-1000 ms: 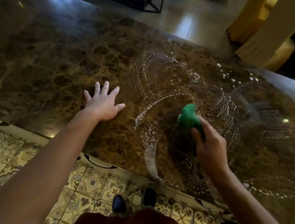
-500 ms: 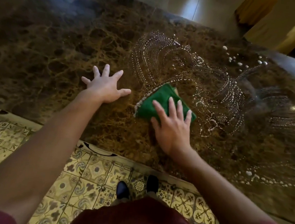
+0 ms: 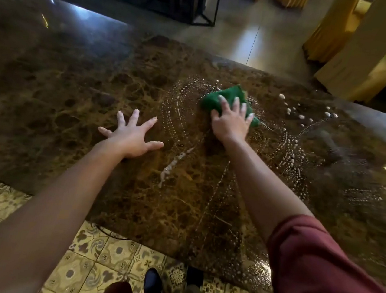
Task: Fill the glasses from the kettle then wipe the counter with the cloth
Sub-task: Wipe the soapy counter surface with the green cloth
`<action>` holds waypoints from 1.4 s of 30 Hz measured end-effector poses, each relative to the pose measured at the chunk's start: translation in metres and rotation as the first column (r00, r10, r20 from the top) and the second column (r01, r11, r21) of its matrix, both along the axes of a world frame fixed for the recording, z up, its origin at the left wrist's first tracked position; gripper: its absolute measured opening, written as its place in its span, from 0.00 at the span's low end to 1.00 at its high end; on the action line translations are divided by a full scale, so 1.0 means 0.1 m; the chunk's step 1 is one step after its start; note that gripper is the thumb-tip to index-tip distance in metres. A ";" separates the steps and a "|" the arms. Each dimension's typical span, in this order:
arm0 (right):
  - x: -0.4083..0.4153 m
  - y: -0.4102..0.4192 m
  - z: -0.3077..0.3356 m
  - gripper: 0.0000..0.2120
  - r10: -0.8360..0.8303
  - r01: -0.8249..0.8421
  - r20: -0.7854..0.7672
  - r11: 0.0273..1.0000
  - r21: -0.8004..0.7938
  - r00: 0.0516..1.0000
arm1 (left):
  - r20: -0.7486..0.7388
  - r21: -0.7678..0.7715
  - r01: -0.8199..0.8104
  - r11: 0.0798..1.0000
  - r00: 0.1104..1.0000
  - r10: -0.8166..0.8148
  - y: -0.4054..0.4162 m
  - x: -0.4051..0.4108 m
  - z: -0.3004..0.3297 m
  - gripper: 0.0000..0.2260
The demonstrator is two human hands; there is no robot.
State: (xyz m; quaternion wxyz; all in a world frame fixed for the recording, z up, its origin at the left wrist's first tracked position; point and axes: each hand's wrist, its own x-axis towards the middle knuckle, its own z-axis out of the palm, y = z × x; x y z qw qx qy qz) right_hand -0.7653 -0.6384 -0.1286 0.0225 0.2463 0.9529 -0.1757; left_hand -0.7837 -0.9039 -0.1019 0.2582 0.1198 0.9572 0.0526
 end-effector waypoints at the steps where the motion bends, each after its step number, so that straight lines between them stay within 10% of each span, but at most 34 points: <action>1: 0.02 -0.15 0.00 0.27 0.077 -0.077 -0.005 0.997 0.001 0.997 | 0.002 0.000 -0.003 1.000 1.000 0.003 0.00 0.00 0.00 0.38; 8: 1.34 -0.52 -0.12 0.26 0.391 -0.385 -0.057 0.918 0.092 0.919 | -0.015 0.012 -0.014 1.000 1.000 0.014 -0.01 0.00 -0.04 0.38; 17: 0.58 1.28 0.00 0.30 -0.262 0.261 0.011 0.964 0.041 0.965 | -0.015 0.003 -0.006 1.000 1.000 0.006 0.00 0.06 -0.06 0.37; 29: 1.56 -0.52 -0.04 0.23 0.462 -0.447 -0.256 0.887 0.118 0.849 | -0.025 -0.013 -0.046 0.999 0.999 0.045 0.06 -0.04 0.01 0.35; 36: 1.49 0.94 0.34 0.25 -0.123 0.076 -0.501 0.991 -0.113 0.857 | -0.191 0.085 0.233 0.969 0.958 -0.213 1.06 -0.05 0.18 0.35; 42: 1.20 2.47 0.33 0.23 -0.515 0.535 -0.487 0.837 -0.111 0.705 | -0.062 0.077 0.145 0.986 0.988 -0.140 1.50 -0.03 0.01 0.40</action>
